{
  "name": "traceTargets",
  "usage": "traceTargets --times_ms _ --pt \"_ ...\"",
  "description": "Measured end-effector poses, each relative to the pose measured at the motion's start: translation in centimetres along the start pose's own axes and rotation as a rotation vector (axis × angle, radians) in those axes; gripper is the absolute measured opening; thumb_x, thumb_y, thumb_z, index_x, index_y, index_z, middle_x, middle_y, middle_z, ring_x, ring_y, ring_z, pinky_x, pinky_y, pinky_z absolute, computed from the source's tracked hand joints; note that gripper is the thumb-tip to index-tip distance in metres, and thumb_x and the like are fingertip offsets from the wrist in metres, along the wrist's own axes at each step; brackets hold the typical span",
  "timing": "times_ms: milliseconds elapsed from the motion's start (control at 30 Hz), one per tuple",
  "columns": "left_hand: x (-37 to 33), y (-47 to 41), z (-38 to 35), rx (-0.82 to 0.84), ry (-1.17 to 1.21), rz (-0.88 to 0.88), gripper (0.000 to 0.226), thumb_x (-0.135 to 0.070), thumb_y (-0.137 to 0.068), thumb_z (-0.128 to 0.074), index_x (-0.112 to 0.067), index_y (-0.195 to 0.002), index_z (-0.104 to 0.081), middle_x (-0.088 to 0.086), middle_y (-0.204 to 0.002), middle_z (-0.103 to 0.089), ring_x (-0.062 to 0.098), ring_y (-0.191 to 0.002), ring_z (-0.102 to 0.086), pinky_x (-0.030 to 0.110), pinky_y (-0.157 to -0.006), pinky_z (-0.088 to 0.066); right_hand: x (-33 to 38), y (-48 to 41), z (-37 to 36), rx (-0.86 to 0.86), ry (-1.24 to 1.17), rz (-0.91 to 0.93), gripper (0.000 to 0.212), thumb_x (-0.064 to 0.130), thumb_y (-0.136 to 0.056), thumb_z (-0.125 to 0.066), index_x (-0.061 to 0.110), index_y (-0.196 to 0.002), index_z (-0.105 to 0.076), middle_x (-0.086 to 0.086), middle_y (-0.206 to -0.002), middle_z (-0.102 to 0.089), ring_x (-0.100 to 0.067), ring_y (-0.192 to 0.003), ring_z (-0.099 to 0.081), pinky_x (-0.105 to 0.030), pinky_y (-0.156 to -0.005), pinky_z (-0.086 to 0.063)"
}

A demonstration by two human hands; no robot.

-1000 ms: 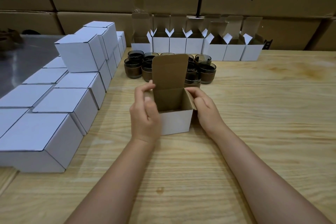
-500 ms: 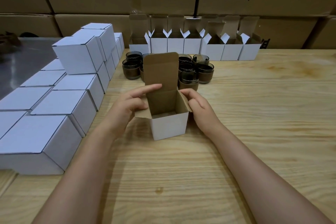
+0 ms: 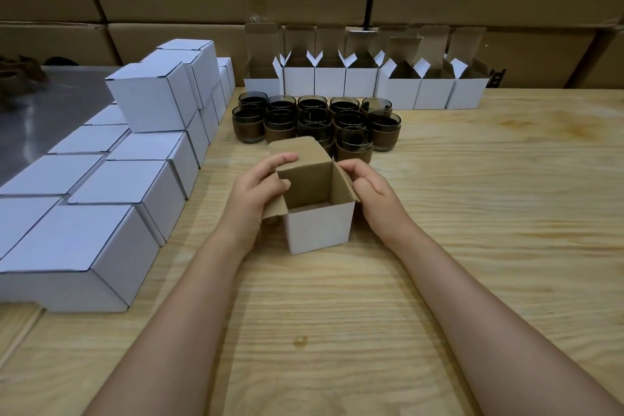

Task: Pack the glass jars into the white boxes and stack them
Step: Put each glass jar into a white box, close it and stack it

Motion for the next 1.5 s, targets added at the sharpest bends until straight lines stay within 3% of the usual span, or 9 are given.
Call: traceTargets --times_ms 133,267,433,567,633,800,967,1133,1500 --pt "0.1 0.7 -0.1 -0.044 -0.193 -0.128 0.046 -0.046 -0.072 -0.059 -0.033 -0.116 -0.06 -0.007 -0.127 -0.051 -0.009 -0.109 -0.049 0.003 -0.084 -0.04 0.0 0.0 0.1 0.001 0.002 -0.003 0.038 0.021 -0.079 -0.034 0.033 -0.1 -0.063 0.001 -0.097 -0.066 -0.022 -0.091 -0.06 -0.043 -0.077 -0.049" --pt "0.0 0.5 0.2 -0.038 -0.348 -0.179 0.059 -0.063 -0.063 -0.051 -0.038 -0.117 -0.055 -0.005 -0.157 -0.017 0.01 -0.142 -0.019 0.029 -0.11 -0.022 0.2 0.1 0.0 -0.002 0.008 -0.01 0.039 0.022 -0.08 -0.033 0.031 -0.103 -0.062 -0.005 -0.104 -0.065 -0.029 -0.099 -0.059 -0.051 -0.085 -0.049" --pt "0.1 0.4 0.4 -0.071 -0.247 -0.175 0.058 -0.057 -0.06 -0.059 -0.042 -0.116 -0.058 0.002 -0.154 -0.027 0.006 -0.138 -0.025 0.026 -0.107 -0.03 0.6 0.1 0.5 -0.024 0.031 -0.008 0.032 0.021 -0.089 -0.036 0.03 -0.104 -0.063 -0.008 -0.105 -0.065 -0.026 -0.087 -0.06 -0.047 -0.078 -0.05" --pt "0.0 0.3 0.3 -0.047 -0.135 -0.21 0.06 -0.047 -0.062 -0.064 -0.03 -0.119 -0.058 -0.001 -0.123 -0.053 0.021 -0.107 -0.052 0.021 -0.08 -0.049 1.3 -0.9 2.7 -0.37 -0.008 0.05 0.021 0.03 -0.093 -0.044 0.028 -0.091 -0.066 0.001 -0.102 -0.064 -0.007 -0.09 -0.058 -0.027 -0.08 -0.048" --pt "0.0 0.2 0.3 -0.058 -0.135 -0.219 0.06 -0.046 -0.062 -0.064 -0.028 -0.119 -0.058 -0.003 -0.121 -0.054 0.023 -0.113 -0.054 0.033 -0.088 -0.05 1.2 -2.3 4.1 -0.491 0.154 0.024 0.016 0.031 -0.096 -0.048 0.029 -0.094 -0.064 0.002 -0.109 -0.053 -0.013 -0.103 -0.054 -0.027 -0.089 -0.047" --pt "0.0 0.0 0.3 -0.064 -0.096 -0.217 0.061 -0.046 -0.061 -0.066 -0.028 -0.119 -0.059 -0.008 -0.12 -0.056 0.006 -0.11 -0.056 0.027 -0.085 -0.052 1.0 -5.9 3.3 -0.257 0.61 -0.098 0.039 0.047 -0.086 -0.064 0.029 -0.12 -0.063 0.0 -0.116 -0.033 -0.022 -0.12 -0.034 -0.033 -0.096 -0.038" --pt "0.1 -0.3 0.3 -0.079 -0.034 -0.22 0.059 -0.047 -0.066 -0.062 -0.021 -0.119 -0.061 -0.013 -0.108 -0.062 0.001 -0.098 -0.061 0.02 -0.078 -0.05 0.4 -6.3 3.3 -0.441 0.372 -0.221 0.02 0.023 -0.085 -0.059 0.019 -0.103 -0.055 0.002 -0.112 -0.052 -0.017 -0.089 -0.053 -0.033 -0.061 -0.037" --pt "0.2 -0.6 0.4 -0.074 0.049 -0.207 0.044 -0.029 -0.075 -0.06 -0.014 -0.116 -0.062 -0.002 -0.101 -0.063 0.001 -0.086 -0.062 0.014 -0.069 -0.048 1.0 -4.9 3.7 -0.342 0.774 -0.015 0.005 0.005 -0.08 -0.065 0.009 -0.081 -0.065 -0.001 -0.123 -0.052 -0.018 -0.102 -0.049 -0.029 -0.076 -0.042" --pt "0.6 -1.5 0.5 -0.059 0.134 -0.14 0.038 -0.019 -0.072 -0.049 -0.011 -0.107 -0.064 0.0 -0.09 -0.058 0.005 -0.076 -0.058 0.019 -0.064 -0.044 4.0 -5.2 7.4 -0.247 0.466 -0.085 0.043 0.026 -0.079 -0.076 0.023 -0.115 -0.052 0.001 -0.112 -0.058 -0.017 -0.103 -0.056 -0.021 -0.071 -0.041"
Point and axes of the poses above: each hand's wrist, its own y-axis away from the middle knuckle, its own z-axis out of the back of the hand, x = y × z, the point moved 4 cm from there along -y, towards the middle knuckle
